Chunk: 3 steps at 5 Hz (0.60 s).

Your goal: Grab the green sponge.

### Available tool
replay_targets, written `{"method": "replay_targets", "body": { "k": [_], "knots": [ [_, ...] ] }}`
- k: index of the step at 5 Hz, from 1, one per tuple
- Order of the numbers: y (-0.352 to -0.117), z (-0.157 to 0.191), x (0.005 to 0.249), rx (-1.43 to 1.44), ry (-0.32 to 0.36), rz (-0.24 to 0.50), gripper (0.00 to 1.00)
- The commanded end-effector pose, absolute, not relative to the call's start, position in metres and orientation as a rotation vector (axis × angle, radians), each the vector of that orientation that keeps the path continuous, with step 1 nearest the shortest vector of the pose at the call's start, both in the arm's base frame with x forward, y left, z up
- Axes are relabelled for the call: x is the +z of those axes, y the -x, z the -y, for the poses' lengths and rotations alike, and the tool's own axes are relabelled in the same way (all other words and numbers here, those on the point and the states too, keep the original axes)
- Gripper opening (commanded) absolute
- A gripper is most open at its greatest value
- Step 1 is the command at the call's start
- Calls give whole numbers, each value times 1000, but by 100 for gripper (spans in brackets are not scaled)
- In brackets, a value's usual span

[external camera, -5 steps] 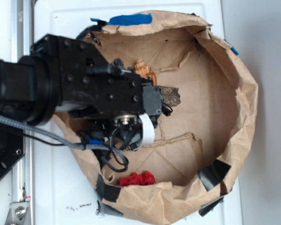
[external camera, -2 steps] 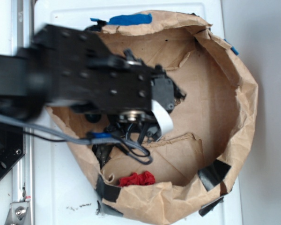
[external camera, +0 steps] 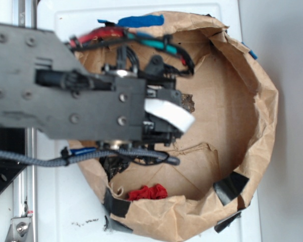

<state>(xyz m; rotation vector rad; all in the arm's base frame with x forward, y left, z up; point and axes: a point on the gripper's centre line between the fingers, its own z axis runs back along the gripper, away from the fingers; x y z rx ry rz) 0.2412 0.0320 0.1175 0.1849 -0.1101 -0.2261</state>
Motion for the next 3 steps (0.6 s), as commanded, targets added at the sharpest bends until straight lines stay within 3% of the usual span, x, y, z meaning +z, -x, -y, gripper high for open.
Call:
{"method": "replay_targets", "body": {
  "k": [1,3],
  "knots": [
    [-254,-35,143,-1,-94,105,0],
    [-257,-37,142,-14,-54,130,0]
  ]
}}
